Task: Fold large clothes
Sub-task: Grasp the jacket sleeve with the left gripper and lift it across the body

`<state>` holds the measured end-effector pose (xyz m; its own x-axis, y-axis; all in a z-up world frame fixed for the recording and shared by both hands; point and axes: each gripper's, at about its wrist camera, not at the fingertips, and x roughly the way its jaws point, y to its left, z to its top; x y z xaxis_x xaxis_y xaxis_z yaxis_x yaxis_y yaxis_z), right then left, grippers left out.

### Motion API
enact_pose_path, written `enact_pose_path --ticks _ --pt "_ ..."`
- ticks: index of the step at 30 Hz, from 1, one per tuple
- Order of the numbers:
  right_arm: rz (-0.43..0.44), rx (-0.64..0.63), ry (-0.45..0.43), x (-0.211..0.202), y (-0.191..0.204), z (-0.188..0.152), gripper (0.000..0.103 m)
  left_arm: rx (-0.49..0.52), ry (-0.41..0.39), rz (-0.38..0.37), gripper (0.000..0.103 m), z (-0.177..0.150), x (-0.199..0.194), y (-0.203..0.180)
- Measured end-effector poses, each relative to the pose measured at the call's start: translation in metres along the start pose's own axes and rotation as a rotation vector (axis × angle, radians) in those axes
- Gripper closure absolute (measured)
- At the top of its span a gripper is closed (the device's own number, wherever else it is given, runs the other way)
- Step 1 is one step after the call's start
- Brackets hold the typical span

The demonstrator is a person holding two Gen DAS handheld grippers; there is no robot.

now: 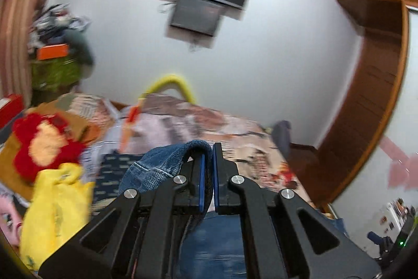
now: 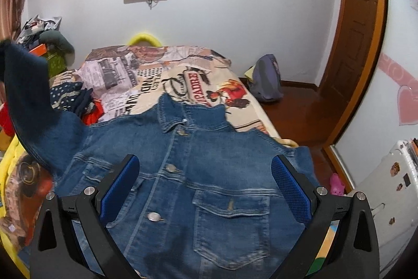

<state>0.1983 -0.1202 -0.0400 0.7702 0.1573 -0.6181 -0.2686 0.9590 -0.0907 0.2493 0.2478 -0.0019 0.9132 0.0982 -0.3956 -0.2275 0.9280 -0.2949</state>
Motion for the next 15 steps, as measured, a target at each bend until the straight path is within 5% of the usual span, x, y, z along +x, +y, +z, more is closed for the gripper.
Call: enact_pose_path --ticks 7,15 --pt "-0.002 0.092 0.003 -0.002 -0.036 -0.007 0.003 0.115 0.164 -0.15 0.099 -0.047 0.062 -0.111" --pt "-0.068 0.143 0.057 0.003 -0.076 -0.029 0.002 0.243 0.454 -0.196 0.099 -0.156 0.132 -0.201"
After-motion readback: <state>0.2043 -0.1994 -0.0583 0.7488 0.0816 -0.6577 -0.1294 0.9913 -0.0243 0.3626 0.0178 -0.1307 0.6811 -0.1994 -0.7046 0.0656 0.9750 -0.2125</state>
